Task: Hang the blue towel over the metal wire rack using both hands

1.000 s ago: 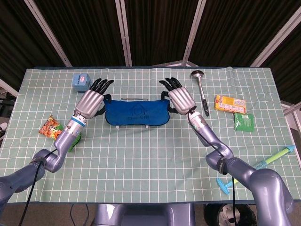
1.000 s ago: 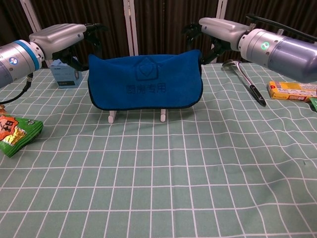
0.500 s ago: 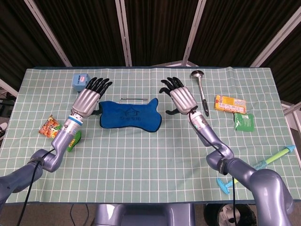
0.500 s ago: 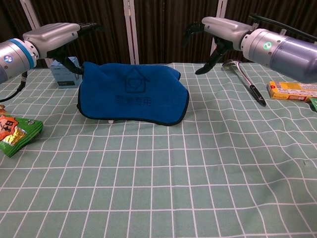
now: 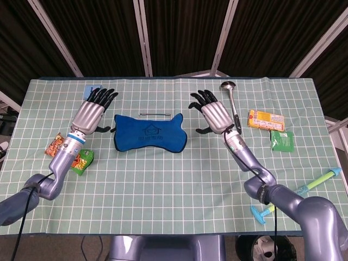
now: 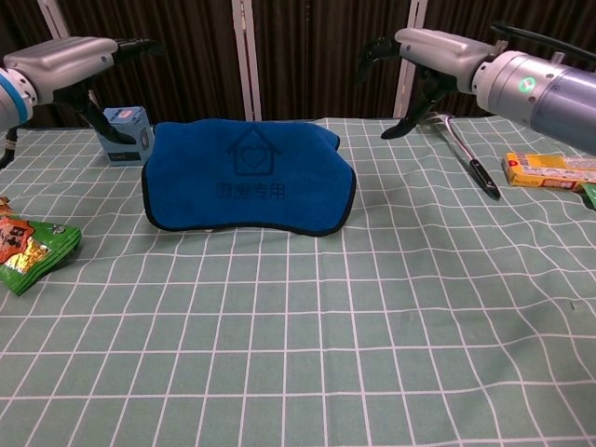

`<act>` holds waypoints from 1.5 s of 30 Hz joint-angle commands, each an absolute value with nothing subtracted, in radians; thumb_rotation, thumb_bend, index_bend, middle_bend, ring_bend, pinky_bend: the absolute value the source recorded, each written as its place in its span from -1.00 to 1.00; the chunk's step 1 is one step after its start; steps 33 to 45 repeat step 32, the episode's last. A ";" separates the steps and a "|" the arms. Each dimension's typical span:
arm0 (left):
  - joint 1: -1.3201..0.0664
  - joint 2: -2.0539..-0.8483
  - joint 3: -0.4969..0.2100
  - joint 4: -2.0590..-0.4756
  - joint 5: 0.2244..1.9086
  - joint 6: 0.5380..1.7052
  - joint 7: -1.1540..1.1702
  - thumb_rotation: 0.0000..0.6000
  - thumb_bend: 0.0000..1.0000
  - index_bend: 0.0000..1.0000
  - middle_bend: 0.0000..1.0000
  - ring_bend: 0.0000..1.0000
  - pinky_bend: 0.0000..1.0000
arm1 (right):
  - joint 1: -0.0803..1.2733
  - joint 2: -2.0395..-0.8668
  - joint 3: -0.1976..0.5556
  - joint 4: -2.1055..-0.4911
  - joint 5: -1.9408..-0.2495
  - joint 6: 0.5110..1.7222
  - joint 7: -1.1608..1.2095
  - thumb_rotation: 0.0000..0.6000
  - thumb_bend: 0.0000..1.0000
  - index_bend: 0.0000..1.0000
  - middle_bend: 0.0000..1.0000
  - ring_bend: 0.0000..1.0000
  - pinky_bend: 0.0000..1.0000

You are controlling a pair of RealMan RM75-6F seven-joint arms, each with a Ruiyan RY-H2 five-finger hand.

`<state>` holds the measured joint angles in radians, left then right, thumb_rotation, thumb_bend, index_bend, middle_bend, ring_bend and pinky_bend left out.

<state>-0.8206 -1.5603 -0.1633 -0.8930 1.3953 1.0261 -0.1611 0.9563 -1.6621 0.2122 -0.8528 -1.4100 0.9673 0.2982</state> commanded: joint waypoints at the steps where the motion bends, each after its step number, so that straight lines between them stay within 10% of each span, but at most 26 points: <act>1: -0.782 -1.508 -0.158 -0.941 1.400 1.071 -0.167 1.00 -0.95 -1.00 -1.00 -1.00 -1.00 | 0.920 -1.608 0.187 -0.909 -1.439 1.013 0.279 1.00 -0.93 -0.41 -0.80 -1.00 -1.00; 22: -0.378 -1.086 -0.023 -1.577 1.393 1.390 0.002 1.00 -0.97 -1.00 -1.00 -1.00 -1.00 | 0.458 -1.122 0.027 -1.541 -1.428 1.404 -0.019 1.00 -1.00 -0.93 -1.00 -1.00 -1.00; 45: -0.244 -1.068 0.043 -1.669 1.468 1.519 0.059 1.00 -0.97 -1.00 -1.00 -1.00 -1.00 | 0.291 -1.089 -0.004 -1.625 -1.427 1.558 -0.084 1.00 -1.00 -0.94 -1.00 -1.00 -1.00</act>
